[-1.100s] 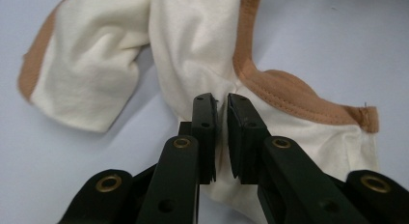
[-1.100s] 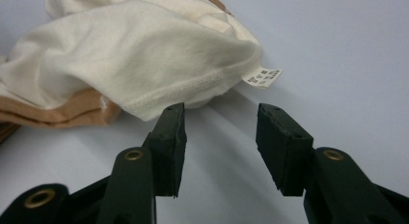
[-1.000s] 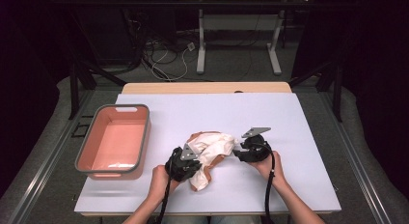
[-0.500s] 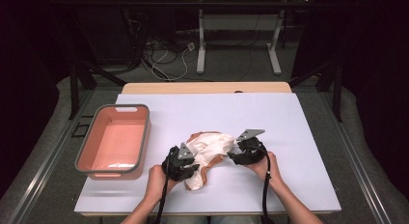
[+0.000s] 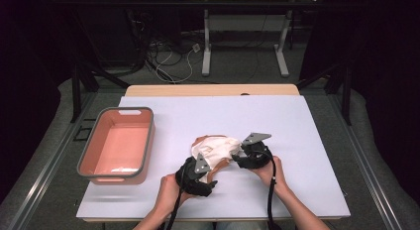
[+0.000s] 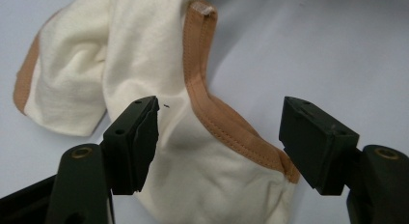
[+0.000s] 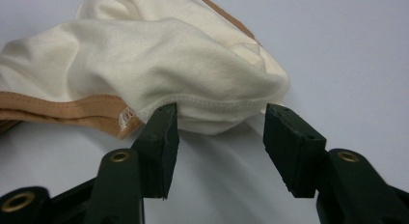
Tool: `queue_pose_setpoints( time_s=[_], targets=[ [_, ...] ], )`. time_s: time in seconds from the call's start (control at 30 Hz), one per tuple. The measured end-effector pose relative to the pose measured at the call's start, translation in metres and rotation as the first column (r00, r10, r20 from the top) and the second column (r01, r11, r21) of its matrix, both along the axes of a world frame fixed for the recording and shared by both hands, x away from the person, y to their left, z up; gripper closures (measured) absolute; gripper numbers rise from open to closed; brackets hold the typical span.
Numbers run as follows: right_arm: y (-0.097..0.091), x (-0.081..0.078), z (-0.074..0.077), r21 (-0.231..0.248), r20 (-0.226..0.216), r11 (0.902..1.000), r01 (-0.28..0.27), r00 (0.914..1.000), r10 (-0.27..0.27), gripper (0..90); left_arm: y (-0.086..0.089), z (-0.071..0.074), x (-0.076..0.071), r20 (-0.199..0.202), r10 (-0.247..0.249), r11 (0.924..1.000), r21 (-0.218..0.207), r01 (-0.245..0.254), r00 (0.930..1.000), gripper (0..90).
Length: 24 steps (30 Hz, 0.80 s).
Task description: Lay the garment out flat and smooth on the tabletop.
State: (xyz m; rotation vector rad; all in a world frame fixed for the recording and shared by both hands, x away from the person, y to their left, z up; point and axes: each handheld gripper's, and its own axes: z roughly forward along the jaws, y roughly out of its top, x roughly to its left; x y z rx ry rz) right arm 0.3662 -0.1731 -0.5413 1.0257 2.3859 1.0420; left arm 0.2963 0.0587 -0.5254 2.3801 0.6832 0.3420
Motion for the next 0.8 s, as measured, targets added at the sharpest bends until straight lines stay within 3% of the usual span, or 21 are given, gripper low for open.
queue_pose_setpoints(
  time_s=[0.1, 0.2, 0.33, 0.47, 0.67, 0.8],
  targets=[
    [0.000, 0.000, 0.000, 0.006, 0.006, 1.0000, 0.004, 1.0000, -0.004, 49.9, -0.004, -0.006, 0.000, 0.003, 0.008, 0.9991, 0.042, -0.008, 1.0000, 33.1],
    [0.000, -0.001, 0.000, 0.008, 0.007, 1.0000, 0.003, 1.0000, -0.004, 52.6, -0.006, -0.012, 0.001, 0.022, 0.015, 0.9956, 0.092, -0.017, 0.9996, 43.2],
    [0.000, -0.001, 0.000, 0.010, 0.006, 0.9999, 0.003, 1.0000, -0.003, 54.1, -0.003, -0.014, 0.002, 0.042, 0.019, 0.9956, 0.091, -0.023, 0.9990, 60.6],
    [-0.001, -0.001, 0.000, 0.019, 0.004, 0.9998, 0.007, 1.0000, -0.007, 54.9, 0.002, -0.011, 0.003, 0.053, 0.029, 0.9973, 0.066, -0.033, 0.9982, 75.7],
    [-0.002, 0.000, 0.000, 0.020, -0.007, 0.9998, 0.005, 1.0000, -0.005, 55.3, 0.012, -0.003, 0.006, 0.046, 0.045, 0.9990, 0.005, -0.045, 0.9979, 79.1],
    [-0.002, 0.000, 0.000, 0.014, -0.016, 0.9999, 0.010, 0.9998, -0.010, 55.5, 0.021, 0.002, 0.009, 0.057, 0.089, 0.9947, -0.056, -0.086, 0.9944, 79.4]
  ],
)
